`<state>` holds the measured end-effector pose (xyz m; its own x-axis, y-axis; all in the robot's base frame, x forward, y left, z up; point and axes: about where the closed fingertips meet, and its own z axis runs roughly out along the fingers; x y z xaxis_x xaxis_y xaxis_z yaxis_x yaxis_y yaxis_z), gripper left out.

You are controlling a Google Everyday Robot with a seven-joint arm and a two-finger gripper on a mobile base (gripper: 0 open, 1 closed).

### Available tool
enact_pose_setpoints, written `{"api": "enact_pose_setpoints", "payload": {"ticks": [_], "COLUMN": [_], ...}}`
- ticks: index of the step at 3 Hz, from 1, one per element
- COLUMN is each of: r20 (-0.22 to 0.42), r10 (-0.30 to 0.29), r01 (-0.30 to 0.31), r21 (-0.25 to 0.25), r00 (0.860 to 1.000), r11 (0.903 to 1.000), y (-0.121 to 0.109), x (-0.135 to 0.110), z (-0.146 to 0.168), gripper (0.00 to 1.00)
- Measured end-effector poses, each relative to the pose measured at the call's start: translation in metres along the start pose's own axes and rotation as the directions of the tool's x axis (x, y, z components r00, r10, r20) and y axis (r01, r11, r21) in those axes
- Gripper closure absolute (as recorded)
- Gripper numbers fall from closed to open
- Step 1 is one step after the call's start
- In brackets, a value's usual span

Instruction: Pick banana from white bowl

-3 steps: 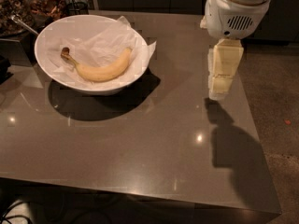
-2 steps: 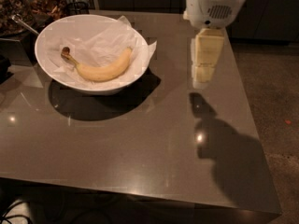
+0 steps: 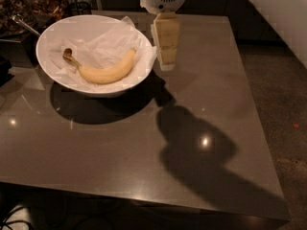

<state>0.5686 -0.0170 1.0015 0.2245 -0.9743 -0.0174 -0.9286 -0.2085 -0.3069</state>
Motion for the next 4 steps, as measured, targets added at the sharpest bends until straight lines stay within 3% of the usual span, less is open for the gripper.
{"api": "enact_pose_setpoints", "payload": {"ticks": [1, 2, 4], "r20": [0.019, 0.038, 0.132], "r10": [-0.012, -0.034, -0.149], "r01": [0.011, 0.032, 0.146], "r21": [0.034, 0.032, 0.034], "r00": [1.0, 0.999, 0.98], "r11": [0.9994, 0.999, 0.9887], "y": [-0.01, -0.027, -0.082], "x": [-0.009, -0.024, -0.079], "z": [0.0, 0.005, 0.026], "gripper": [0.0, 0.0, 0.02]}}
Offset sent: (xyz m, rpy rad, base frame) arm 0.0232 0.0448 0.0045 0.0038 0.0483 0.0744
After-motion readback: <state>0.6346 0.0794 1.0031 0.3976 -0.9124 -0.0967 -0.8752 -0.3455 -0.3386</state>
